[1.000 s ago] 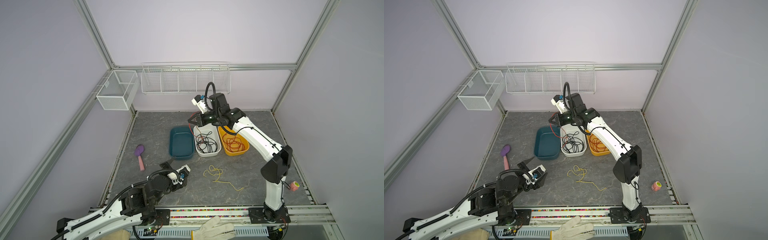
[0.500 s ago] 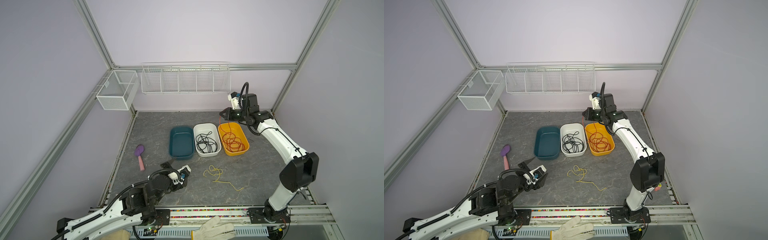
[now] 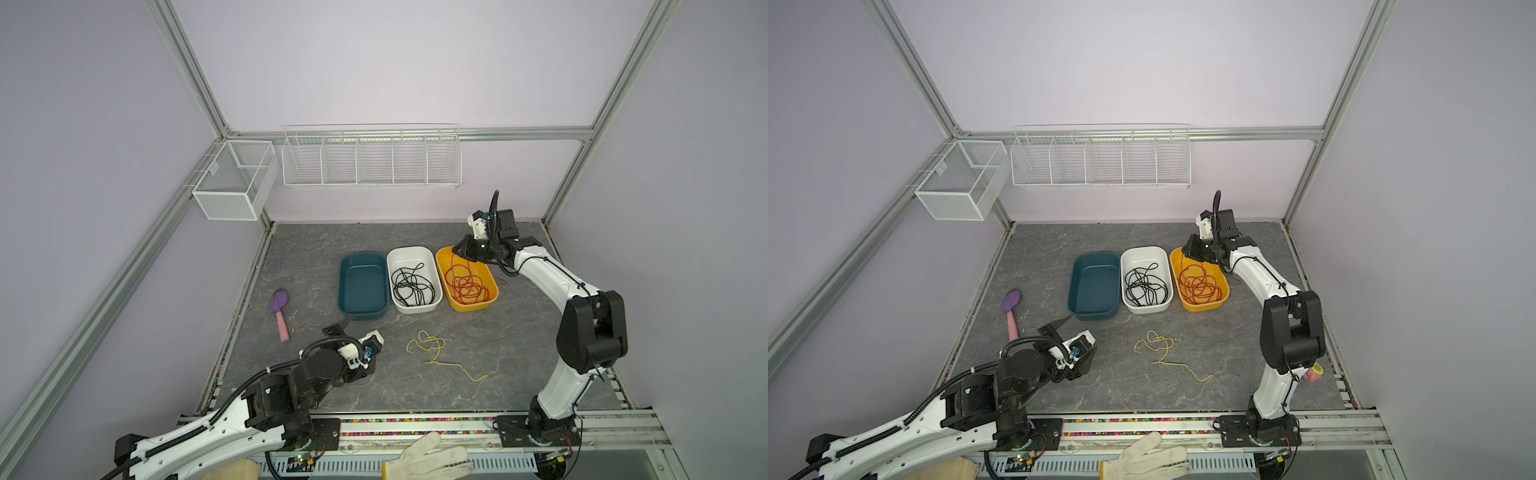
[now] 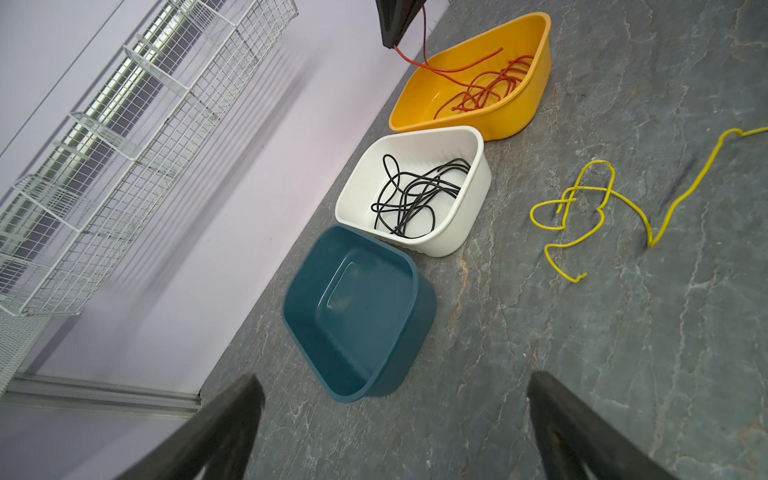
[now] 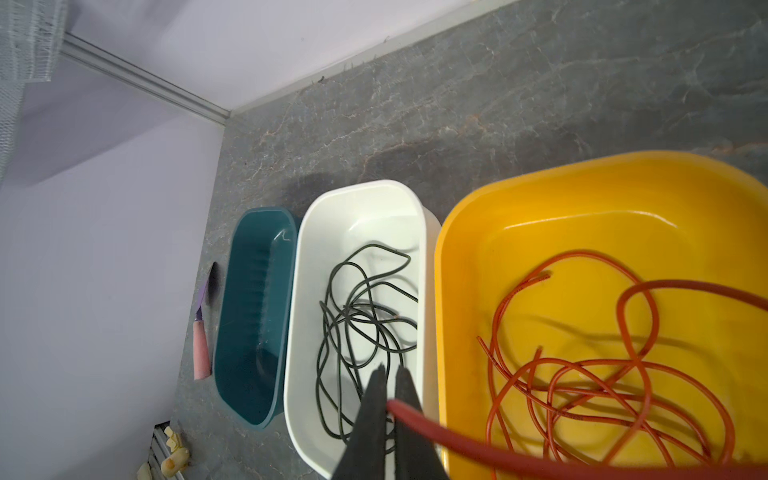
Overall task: Untangle the cables
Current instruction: 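Carry the red wire over the yellow tub and open the right gripper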
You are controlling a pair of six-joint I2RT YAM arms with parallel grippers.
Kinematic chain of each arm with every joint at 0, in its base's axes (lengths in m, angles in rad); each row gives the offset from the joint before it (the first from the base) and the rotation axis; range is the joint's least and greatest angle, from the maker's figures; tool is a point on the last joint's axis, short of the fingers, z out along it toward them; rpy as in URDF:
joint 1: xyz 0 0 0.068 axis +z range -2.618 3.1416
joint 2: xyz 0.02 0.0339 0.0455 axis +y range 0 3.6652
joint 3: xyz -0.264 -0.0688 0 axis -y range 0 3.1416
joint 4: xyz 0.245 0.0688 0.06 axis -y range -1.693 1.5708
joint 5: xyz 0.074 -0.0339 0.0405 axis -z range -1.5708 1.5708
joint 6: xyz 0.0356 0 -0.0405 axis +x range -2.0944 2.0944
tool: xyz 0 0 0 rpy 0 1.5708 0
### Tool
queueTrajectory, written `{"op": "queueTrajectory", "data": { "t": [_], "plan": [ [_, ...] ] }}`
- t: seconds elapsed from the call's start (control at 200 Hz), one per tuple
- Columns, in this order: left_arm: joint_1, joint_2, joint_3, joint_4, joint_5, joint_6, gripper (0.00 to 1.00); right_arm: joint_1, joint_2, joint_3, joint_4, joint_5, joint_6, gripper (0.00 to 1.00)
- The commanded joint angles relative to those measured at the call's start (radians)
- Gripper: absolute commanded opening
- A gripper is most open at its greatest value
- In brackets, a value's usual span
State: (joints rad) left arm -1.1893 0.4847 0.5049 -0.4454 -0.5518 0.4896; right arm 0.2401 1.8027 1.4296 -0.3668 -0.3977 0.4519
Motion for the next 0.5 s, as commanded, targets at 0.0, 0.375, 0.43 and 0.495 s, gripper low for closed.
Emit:
{"op": "queueTrajectory", "data": {
  "t": [0.0,0.375,0.43,0.495],
  "plan": [
    [0.006,0.003,0.004,-0.012,0.01,-0.007,0.99,0.002,0.023,-0.05,0.058,-0.018,0.039,0.07],
    [0.007,0.015,0.005,-0.017,0.012,-0.008,1.0,-0.001,0.098,-0.056,0.037,-0.002,0.037,0.07],
    [0.007,0.015,0.005,-0.016,0.012,-0.008,0.99,-0.001,0.119,-0.038,0.02,-0.001,0.035,0.07],
    [0.008,0.016,0.005,-0.017,0.013,-0.008,1.0,0.001,0.14,-0.02,-0.005,0.013,0.029,0.08]
  ]
}}
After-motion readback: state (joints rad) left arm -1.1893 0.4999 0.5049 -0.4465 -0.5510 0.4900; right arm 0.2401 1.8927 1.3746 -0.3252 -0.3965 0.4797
